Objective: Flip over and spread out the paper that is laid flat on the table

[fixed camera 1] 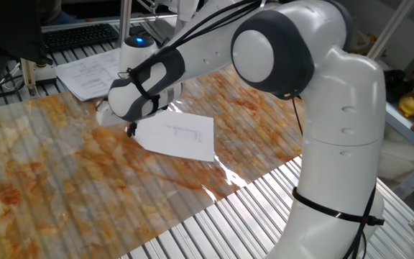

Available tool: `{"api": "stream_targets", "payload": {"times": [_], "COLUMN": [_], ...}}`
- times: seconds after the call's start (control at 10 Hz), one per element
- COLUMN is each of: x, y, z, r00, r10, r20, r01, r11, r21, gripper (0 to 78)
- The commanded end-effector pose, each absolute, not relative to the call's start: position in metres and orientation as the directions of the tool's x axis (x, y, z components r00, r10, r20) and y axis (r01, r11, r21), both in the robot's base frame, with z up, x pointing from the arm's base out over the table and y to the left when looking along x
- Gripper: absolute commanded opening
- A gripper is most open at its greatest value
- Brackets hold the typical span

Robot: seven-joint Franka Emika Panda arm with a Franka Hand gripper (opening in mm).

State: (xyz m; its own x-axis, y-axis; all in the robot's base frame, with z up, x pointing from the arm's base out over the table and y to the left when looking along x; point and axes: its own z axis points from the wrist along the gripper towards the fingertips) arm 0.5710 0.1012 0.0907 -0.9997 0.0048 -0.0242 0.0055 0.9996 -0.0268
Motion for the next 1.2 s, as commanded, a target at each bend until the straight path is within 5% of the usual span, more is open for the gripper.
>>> {"api": "stream_targets", "payload": {"times": [0.1,1.2], "x": [0.569,0.563], "y": [0.102,0.131], "z": [0.111,0.211], "r00": [-1.0,-0.985], "r10": [0.025,0.171], "r20": [-0.003,0.019], "r01": [0.025,0.171], "r11": [0.999,0.985], "r21": [-0.026,-0.026], "gripper": [1.3,1.3]}}
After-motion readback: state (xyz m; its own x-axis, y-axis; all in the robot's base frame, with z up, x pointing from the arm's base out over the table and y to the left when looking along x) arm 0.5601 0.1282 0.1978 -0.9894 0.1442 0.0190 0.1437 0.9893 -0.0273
